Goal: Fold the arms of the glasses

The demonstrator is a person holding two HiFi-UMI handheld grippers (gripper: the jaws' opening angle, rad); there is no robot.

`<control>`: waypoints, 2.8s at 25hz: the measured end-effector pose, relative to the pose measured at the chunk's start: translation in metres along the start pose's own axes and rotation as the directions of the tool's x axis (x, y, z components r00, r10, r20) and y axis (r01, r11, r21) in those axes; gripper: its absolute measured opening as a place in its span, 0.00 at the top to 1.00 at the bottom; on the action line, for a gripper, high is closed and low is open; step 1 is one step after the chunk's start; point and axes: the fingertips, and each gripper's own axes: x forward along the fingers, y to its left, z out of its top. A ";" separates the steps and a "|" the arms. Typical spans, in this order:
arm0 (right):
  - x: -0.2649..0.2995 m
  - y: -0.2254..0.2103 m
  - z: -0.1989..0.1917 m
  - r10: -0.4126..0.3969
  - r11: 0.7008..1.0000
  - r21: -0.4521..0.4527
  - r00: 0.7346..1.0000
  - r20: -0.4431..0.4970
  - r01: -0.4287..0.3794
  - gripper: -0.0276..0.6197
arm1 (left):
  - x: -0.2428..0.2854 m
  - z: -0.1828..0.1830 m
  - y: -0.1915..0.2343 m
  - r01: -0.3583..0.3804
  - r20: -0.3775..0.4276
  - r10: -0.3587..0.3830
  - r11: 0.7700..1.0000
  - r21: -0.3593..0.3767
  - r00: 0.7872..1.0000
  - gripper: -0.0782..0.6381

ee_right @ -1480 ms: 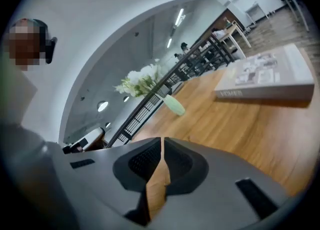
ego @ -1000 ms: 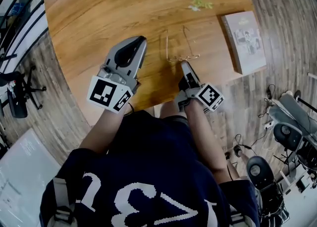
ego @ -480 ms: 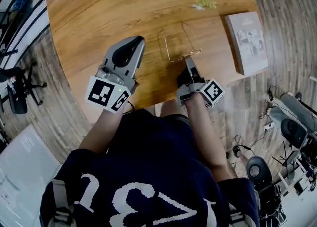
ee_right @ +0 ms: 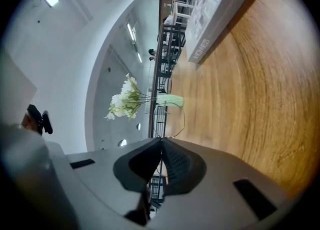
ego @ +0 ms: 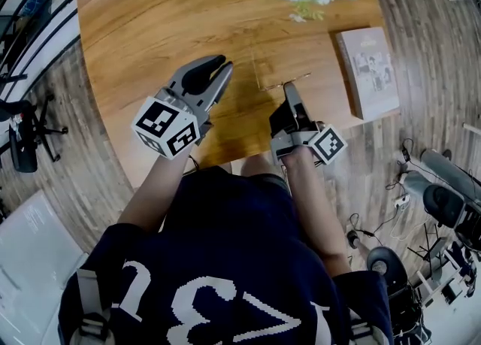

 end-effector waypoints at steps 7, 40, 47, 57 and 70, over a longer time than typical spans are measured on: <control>-0.001 0.053 -0.002 0.109 0.993 -0.040 0.993 -0.037 -0.110 0.91 | 0.020 -0.022 -0.014 0.096 -0.093 -0.114 0.979 -0.180 0.989 0.71; -0.009 0.076 -0.029 0.156 0.986 -0.039 0.976 -0.151 -0.164 0.91 | 0.047 -0.039 -0.073 0.441 -0.097 -0.557 0.740 -0.508 0.825 0.85; -0.011 0.078 -0.024 0.157 0.985 -0.047 0.976 -0.149 -0.166 0.91 | 0.057 -0.009 -0.008 0.252 -0.049 -0.291 0.892 -0.376 0.955 0.74; -0.019 0.082 -0.026 0.164 0.983 -0.054 0.973 -0.159 -0.175 0.91 | 0.096 0.018 0.008 0.287 0.053 -0.299 0.829 -0.479 0.953 0.70; -0.022 0.085 -0.005 0.185 0.982 -0.018 0.979 -0.088 -0.188 0.91 | 0.059 -0.046 -0.056 0.389 -0.118 -0.536 0.729 -0.563 0.836 0.84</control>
